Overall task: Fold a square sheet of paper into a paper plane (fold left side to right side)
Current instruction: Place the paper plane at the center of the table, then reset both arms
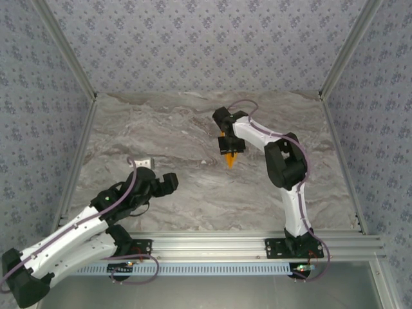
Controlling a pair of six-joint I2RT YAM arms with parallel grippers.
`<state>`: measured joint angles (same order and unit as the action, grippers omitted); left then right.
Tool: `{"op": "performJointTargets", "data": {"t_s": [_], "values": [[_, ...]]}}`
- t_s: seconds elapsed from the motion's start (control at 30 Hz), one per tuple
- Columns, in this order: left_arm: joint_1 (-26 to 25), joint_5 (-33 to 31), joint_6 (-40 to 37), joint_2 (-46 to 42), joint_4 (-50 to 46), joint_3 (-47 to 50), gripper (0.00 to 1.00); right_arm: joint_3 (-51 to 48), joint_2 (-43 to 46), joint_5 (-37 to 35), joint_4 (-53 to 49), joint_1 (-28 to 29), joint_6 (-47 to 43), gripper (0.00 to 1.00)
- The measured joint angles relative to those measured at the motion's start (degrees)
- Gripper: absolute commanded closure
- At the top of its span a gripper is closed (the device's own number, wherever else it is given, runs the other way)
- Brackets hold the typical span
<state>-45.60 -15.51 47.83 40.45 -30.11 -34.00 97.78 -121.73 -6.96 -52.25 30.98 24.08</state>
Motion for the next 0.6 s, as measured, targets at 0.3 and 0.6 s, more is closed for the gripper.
{"op": "performJointTargets", "data": {"t_s": [0.3, 0.6], "values": [[15.28, 0.09, -3.13, -5.79, -0.61, -0.04, 0.02, -12.57, 28.41, -2.93, 0.17, 1.22, -1.99, 0.21], [36.89, -0.15, -13.7, 5.73, 6.19, -0.96, 0.02, -41.31, 57.92, -7.58, 15.47, -14.58, -7.48, 0.0]]}}
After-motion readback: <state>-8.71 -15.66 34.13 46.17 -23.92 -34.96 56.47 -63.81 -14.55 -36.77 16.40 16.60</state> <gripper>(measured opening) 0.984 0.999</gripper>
